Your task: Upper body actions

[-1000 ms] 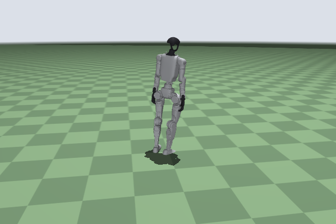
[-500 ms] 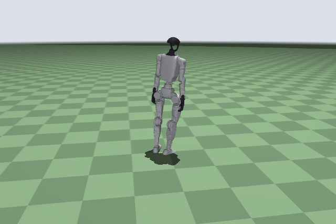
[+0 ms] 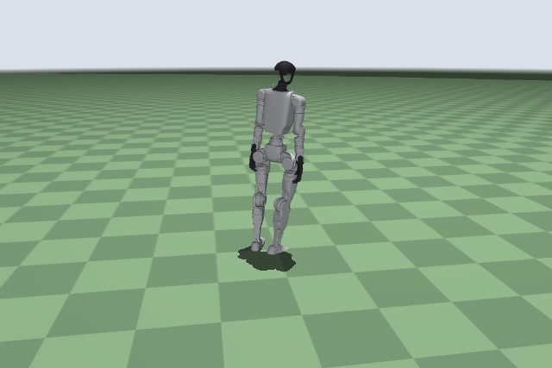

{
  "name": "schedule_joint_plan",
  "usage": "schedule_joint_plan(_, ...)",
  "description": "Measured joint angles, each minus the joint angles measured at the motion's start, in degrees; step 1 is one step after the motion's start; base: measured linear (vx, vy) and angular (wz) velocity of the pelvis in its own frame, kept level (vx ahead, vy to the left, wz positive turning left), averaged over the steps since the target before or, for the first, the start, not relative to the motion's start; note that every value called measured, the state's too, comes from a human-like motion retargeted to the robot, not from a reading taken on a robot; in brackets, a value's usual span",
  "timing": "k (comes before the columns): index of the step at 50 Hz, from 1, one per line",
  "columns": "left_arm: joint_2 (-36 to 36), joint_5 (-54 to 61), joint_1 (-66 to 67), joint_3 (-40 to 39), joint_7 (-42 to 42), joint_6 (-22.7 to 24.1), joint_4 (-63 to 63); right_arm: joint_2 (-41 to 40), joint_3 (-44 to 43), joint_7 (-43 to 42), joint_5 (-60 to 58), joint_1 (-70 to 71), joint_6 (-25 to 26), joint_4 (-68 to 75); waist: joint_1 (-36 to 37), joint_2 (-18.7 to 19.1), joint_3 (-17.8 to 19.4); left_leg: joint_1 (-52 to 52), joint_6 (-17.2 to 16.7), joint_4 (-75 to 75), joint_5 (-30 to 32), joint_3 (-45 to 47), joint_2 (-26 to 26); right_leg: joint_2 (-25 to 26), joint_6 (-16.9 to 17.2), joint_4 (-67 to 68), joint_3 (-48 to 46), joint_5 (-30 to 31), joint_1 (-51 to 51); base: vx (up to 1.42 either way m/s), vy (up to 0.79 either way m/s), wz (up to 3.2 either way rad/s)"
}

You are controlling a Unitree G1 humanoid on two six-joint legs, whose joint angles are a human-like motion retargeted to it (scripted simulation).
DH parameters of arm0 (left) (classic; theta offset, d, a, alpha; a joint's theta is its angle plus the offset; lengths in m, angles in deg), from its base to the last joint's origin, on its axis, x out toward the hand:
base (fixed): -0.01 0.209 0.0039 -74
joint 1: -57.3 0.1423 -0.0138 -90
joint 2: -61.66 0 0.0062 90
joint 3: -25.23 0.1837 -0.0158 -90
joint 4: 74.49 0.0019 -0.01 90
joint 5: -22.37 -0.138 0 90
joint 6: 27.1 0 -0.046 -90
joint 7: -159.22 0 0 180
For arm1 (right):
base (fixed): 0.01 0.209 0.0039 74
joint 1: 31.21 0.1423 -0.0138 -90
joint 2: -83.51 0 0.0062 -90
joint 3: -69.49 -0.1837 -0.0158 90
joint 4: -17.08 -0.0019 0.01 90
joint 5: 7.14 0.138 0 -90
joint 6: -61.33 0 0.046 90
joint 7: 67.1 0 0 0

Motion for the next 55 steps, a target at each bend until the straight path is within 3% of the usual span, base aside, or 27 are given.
schedule_joint_plan(55, -0.15, -0.1, -0.13, -0.19, 0.4, -0.18, 0.14, -0.12, 0.02, 0.35, -0.32, -0.12, 0.14, -0.02, -0.1, -0.02, 0.02, -0.05, -0.01, 0.03, 0.05, -0.06, 0.02, -0.05, 0.03, 0.02, -0.11, 0.01, -0.05, 0.0, 0.0, 0.0)
